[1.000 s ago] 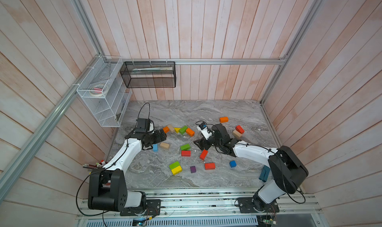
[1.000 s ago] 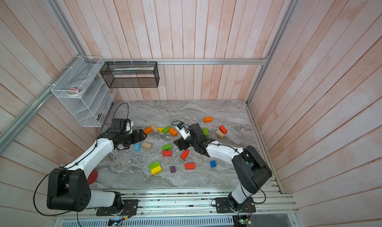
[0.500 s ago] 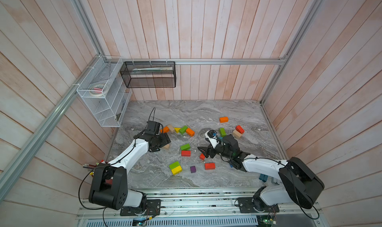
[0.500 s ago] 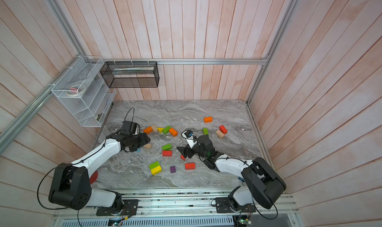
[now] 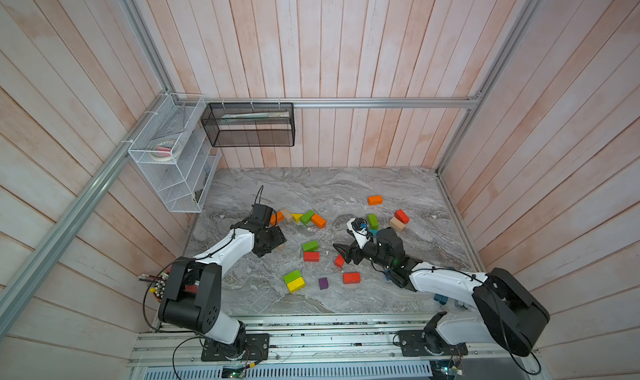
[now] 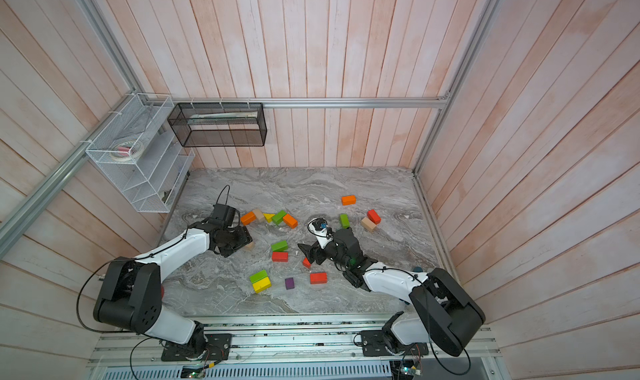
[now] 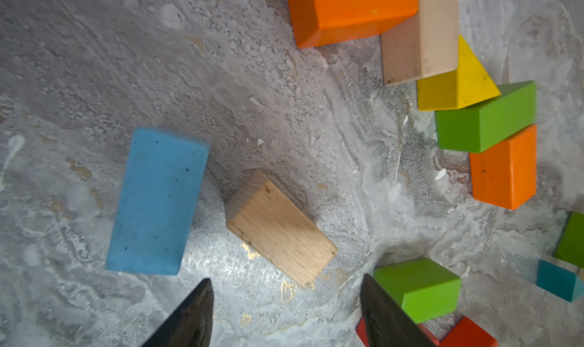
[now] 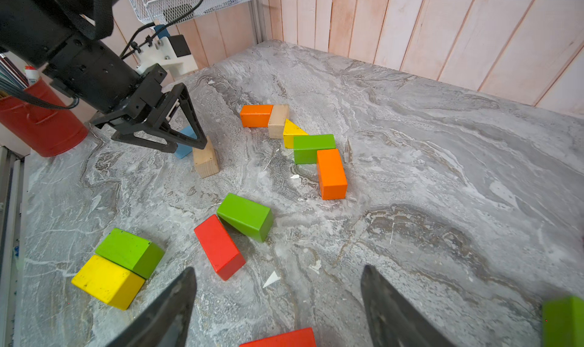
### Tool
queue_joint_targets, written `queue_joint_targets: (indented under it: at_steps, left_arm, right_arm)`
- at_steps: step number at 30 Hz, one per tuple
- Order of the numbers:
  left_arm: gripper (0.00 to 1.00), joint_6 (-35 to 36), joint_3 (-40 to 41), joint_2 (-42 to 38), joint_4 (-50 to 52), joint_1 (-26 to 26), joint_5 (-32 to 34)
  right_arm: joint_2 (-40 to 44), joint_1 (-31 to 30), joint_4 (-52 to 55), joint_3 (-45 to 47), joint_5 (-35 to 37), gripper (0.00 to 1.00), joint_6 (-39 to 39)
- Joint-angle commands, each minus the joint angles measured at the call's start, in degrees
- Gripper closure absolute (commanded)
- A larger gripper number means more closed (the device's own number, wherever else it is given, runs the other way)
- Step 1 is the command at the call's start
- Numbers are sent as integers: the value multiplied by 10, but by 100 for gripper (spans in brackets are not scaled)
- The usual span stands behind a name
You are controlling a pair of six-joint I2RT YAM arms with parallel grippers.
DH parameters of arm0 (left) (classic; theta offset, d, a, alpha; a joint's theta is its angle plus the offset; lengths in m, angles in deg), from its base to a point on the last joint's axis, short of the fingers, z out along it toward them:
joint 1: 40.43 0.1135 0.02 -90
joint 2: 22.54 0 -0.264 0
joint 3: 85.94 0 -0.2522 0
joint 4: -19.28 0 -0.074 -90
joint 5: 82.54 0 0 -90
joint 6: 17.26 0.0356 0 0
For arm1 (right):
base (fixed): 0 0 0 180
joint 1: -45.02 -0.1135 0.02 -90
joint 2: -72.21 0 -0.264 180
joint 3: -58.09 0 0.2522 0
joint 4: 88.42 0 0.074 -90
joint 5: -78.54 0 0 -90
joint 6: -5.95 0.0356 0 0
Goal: Assemble a heart with building blocks
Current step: Pick up the building block from the center of the board.
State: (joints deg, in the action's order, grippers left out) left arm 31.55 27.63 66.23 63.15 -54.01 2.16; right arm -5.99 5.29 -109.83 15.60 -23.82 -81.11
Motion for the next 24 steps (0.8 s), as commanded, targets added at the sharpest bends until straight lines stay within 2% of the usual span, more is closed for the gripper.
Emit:
queue_joint_targets:
  at_steps: [1, 7, 10, 16, 20, 24]
  left_arm:
    - [27, -4, -14, 17, -22, -2, 6]
    - [33, -1, -21, 41, -33, -3, 7]
    - [42, -3, -22, 52, -41, -4, 2]
    - [47, -2, -25, 62, -46, -4, 4]
    - [55, -2, -27, 67, -49, -4, 5]
    - [59, 0, -32, 73, -51, -5, 9]
  right_arm:
    - [2, -4, -12, 5, 14, 19, 6]
    - [-2, -4, -7, 1, 18, 20, 6]
    - [-6, -4, -5, 0, 26, 20, 7]
    - [-14, -4, 1, -6, 29, 21, 8]
    - [-17, -4, 1, -6, 33, 21, 7]
    - [-19, -4, 3, -7, 36, 21, 7]
